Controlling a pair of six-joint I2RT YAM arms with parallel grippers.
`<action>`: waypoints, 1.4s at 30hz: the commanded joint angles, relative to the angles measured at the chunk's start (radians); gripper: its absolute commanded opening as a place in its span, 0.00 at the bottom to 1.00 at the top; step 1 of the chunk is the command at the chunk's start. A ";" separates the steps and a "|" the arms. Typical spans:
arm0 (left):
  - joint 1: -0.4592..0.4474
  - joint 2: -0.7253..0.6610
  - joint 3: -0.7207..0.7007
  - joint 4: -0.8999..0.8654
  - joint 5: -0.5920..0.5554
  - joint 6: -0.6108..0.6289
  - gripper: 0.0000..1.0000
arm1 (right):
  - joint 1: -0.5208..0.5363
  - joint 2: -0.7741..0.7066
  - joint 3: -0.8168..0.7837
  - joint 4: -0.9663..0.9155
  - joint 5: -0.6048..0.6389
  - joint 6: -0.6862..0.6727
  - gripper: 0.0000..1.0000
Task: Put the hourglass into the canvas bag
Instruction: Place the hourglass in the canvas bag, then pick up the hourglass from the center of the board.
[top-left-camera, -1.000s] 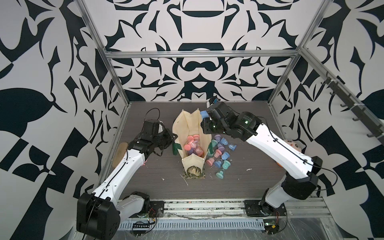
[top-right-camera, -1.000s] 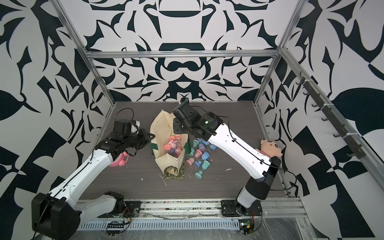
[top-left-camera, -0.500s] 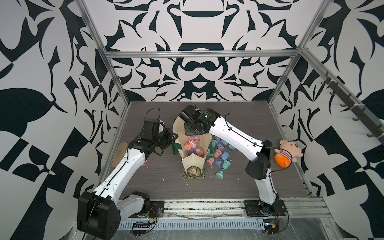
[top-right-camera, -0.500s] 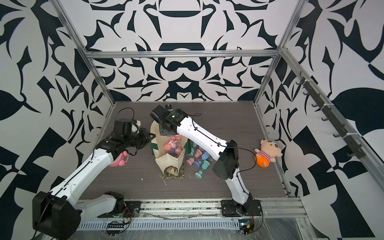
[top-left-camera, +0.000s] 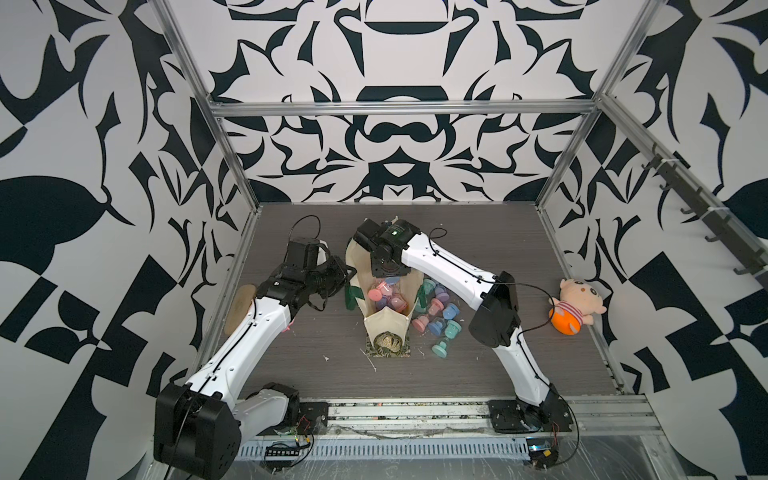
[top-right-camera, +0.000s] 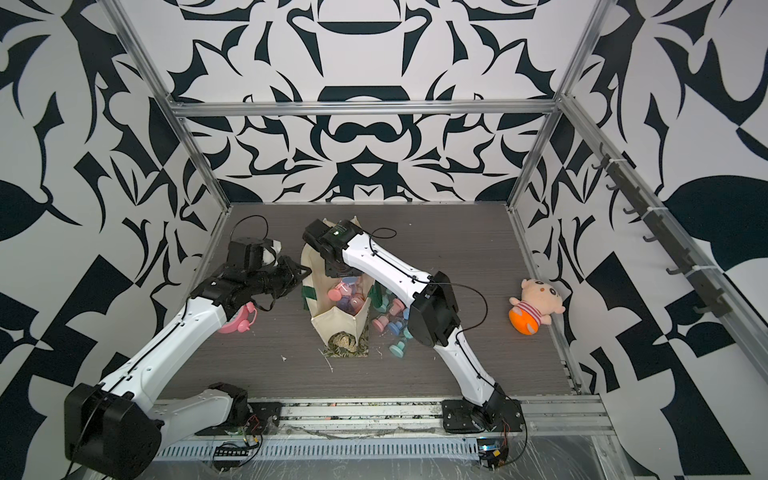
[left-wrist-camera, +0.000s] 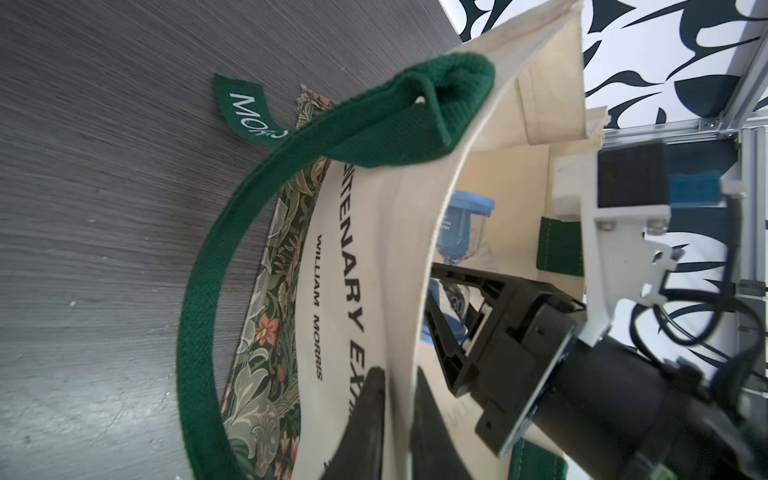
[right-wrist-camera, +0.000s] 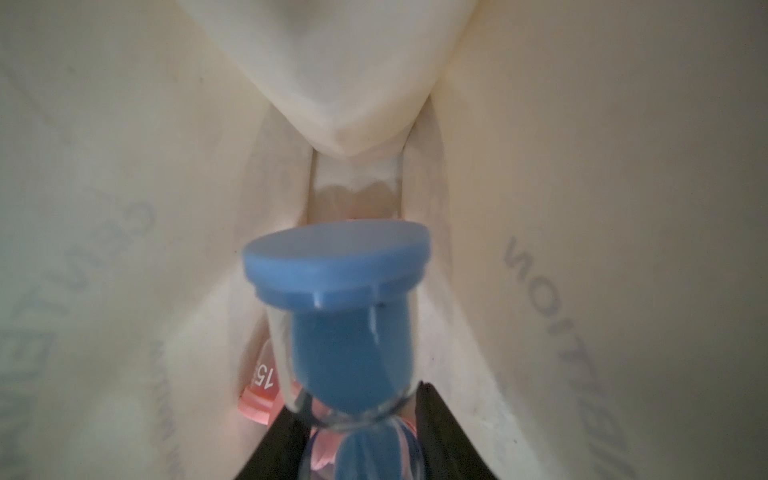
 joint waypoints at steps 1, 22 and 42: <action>0.004 -0.002 0.011 0.013 0.002 0.018 0.19 | 0.011 -0.073 0.009 0.020 0.008 -0.001 0.57; 0.004 -0.038 0.011 -0.020 -0.023 0.018 0.18 | 0.119 -0.505 -0.254 0.245 0.180 -0.158 0.68; 0.004 -0.036 0.009 -0.015 -0.024 0.009 0.17 | -0.510 -0.803 -1.074 0.503 -0.352 -0.272 0.68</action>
